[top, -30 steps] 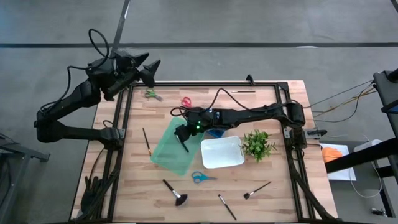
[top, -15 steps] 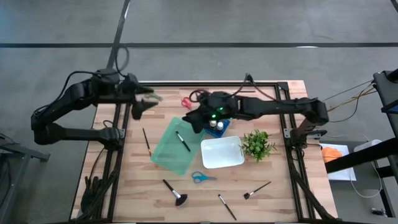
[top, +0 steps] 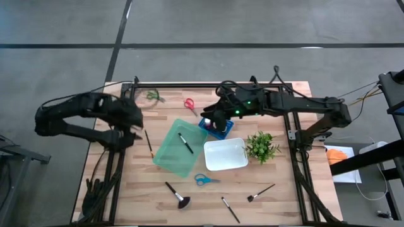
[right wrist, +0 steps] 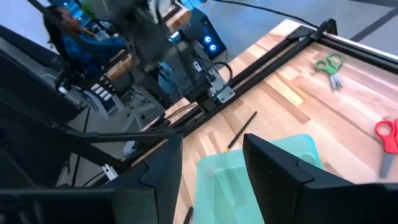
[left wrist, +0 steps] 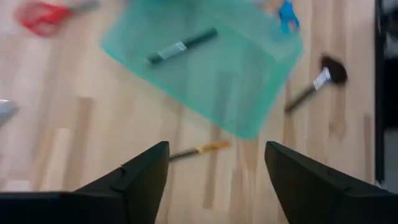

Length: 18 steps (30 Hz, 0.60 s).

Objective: Pick & Place Paint Supplies
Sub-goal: Put the gold liner brush into the green bin

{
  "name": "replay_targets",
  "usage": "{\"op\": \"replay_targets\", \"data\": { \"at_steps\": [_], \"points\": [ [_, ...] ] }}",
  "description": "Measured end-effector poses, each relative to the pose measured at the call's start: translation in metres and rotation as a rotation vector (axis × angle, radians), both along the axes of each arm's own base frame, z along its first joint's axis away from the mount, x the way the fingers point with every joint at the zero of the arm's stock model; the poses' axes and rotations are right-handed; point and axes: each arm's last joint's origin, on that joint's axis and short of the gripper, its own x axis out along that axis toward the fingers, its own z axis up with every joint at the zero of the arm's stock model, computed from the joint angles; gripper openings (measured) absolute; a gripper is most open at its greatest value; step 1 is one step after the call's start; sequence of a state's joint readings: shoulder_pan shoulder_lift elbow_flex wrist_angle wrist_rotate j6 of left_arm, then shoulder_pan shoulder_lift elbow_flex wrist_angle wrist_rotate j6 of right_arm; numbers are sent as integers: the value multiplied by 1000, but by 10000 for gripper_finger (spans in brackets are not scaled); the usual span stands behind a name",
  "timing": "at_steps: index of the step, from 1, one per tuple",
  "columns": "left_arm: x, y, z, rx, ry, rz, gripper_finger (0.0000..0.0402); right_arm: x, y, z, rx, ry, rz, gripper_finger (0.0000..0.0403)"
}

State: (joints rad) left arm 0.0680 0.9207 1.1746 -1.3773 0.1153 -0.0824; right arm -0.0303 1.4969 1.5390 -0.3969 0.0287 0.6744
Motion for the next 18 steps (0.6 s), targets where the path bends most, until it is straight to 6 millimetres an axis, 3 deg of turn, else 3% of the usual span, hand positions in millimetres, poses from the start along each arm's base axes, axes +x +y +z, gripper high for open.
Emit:
{"op": "replay_targets", "data": {
  "at_steps": [5,12,18],
  "points": [
    [5,-21,-42,19,159,-174,244,-9,3,7,-5,-9,12,166],
    [23,-48,-110,71,234,-391,241,-16,6,13,4,-29,19,167],
    [46,-54,-131,159,321,-410,241,-18,6,15,31,-38,8,167]
  ]
}}
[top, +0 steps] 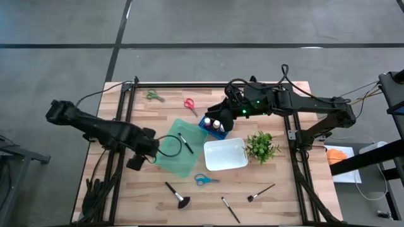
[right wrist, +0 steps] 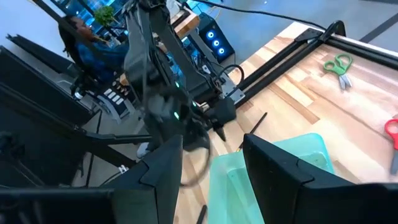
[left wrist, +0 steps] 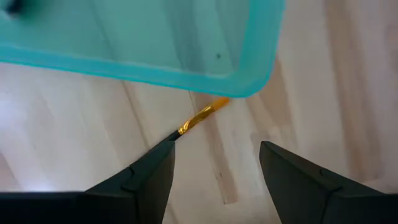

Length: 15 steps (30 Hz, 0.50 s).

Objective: Pick & Place Paint Supplies
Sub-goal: Put the gold liner brush into the green bin

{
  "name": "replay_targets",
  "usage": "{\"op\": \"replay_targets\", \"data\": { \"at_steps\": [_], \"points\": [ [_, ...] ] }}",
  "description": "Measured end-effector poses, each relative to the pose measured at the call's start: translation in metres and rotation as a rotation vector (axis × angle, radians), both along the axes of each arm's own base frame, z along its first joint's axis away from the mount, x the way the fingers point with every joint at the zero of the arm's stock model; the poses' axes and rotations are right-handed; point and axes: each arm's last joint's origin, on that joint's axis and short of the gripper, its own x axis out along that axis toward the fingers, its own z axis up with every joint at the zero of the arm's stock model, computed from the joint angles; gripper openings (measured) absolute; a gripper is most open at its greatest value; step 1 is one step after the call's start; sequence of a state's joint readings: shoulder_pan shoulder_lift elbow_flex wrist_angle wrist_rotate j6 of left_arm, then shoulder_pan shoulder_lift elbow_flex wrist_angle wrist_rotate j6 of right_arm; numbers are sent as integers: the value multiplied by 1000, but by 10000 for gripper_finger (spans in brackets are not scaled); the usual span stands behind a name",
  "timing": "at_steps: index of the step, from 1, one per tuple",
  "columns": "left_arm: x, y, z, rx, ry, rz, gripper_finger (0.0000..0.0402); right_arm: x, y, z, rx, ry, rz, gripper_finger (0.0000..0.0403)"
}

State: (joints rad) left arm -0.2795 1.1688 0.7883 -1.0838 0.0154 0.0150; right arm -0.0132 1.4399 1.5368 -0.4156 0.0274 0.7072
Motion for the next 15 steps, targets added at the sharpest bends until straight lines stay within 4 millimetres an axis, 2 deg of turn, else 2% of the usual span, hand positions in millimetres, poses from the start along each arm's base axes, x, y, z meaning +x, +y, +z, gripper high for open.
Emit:
{"op": "replay_targets", "data": {
  "at_steps": [6,15],
  "points": [
    [12,1,-17,23,97,27,241,0,0,0,11,-1,-4,167],
    [18,6,-25,32,141,68,241,0,0,0,14,-4,-7,167]
  ]
}}
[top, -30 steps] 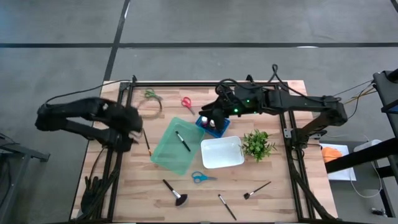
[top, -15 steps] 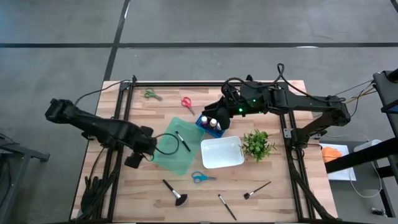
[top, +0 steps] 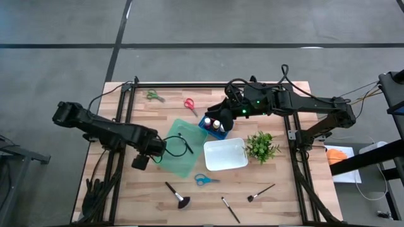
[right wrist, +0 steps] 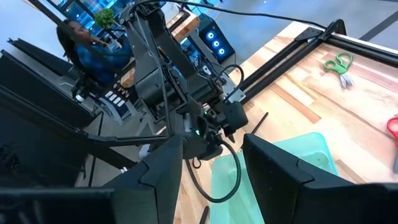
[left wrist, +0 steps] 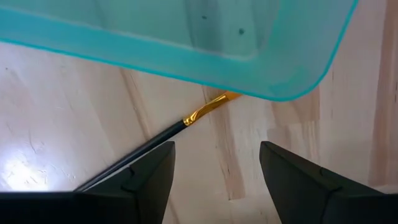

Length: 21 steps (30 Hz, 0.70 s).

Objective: Pick & Place Paint Supplies
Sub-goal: Put the gold liner brush into the green bin

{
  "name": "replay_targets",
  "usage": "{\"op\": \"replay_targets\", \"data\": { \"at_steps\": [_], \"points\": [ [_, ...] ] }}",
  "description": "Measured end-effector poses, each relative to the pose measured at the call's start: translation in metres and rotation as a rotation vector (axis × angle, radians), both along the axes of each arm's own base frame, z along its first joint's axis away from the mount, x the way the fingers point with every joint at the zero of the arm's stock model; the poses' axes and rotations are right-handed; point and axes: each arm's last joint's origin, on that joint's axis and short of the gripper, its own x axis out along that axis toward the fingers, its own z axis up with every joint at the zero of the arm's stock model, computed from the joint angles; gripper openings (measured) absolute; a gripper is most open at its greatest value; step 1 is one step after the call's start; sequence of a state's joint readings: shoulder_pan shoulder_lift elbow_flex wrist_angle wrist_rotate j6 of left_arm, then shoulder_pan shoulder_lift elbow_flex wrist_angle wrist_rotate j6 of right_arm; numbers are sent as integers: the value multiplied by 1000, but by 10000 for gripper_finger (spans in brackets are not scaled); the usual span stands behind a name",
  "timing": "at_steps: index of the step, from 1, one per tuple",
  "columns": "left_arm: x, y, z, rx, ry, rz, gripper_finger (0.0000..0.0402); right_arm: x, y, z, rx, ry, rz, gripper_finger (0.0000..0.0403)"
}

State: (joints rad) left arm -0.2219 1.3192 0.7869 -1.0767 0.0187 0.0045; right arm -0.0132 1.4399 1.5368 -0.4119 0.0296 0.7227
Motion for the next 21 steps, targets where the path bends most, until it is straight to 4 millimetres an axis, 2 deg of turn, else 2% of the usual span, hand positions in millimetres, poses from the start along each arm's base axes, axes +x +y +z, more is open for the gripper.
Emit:
{"op": "replay_targets", "data": {
  "at_steps": [3,8,11,16,21],
  "points": [
    [3,3,6,-7,-37,115,241,0,0,1,0,-5,1,167],
    [1,19,22,-48,-138,527,241,-2,0,3,1,-15,1,167],
    [-4,31,31,-77,-177,818,241,-2,0,5,0,-20,1,167],
    [-17,44,37,-133,-170,1441,241,-3,0,5,-9,-21,4,167],
    [-26,46,28,-100,-194,1831,241,-3,0,6,-22,-27,9,167]
  ]
}}
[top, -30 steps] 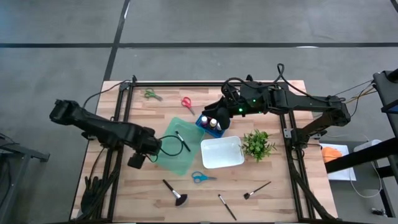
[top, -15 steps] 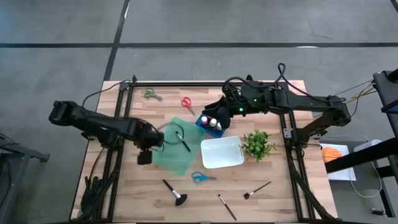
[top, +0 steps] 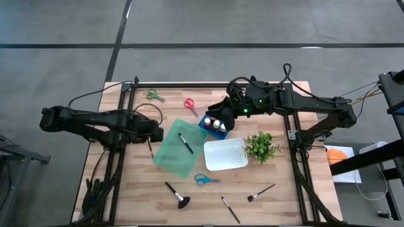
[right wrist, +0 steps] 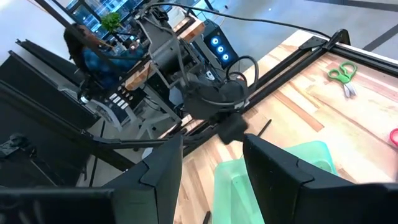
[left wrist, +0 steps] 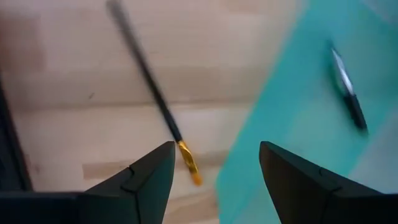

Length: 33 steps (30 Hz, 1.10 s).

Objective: Pick & Place Paint Supplies
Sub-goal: Put the gold liner brush into the green bin

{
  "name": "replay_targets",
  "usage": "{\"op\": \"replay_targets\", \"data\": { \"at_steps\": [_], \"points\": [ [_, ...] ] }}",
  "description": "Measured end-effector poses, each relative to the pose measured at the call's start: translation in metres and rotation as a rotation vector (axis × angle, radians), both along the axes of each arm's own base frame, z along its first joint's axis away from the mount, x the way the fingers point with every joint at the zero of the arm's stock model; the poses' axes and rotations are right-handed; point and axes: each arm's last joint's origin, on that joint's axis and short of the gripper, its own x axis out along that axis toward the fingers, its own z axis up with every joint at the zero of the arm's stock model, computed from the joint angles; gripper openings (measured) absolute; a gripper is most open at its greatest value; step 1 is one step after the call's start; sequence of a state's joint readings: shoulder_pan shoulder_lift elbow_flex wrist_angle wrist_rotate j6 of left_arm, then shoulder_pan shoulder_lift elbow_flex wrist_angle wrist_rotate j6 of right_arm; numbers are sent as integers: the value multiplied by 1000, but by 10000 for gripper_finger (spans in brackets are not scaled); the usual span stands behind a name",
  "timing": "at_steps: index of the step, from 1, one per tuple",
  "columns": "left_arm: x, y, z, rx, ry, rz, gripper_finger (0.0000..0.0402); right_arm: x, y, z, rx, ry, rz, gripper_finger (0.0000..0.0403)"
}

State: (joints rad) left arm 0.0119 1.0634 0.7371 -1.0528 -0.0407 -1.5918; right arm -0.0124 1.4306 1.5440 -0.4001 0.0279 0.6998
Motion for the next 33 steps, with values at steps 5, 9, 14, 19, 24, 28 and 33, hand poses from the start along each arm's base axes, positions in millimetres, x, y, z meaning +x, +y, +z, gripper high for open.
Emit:
{"op": "replay_targets", "data": {
  "at_steps": [5,9,14,19,24,28,33],
  "points": [
    [-9,0,-21,-34,54,261,241,0,0,4,-12,-33,5,167],
    [-14,-1,-34,-57,84,355,241,-1,1,5,-23,-42,9,167],
    [-14,-1,-50,-76,29,396,230,-1,1,5,-30,-42,14,167],
    [-10,-2,-69,-138,-36,398,183,-1,1,5,-31,-42,14,167],
    [-11,-4,-75,-165,-4,394,139,-1,1,5,-22,-41,13,167],
    [-8,-8,-72,-188,-13,364,124,-1,1,5,-21,-39,12,167],
    [-9,-19,-73,-256,14,320,122,-1,1,4,-18,-37,12,167]
  ]
}}
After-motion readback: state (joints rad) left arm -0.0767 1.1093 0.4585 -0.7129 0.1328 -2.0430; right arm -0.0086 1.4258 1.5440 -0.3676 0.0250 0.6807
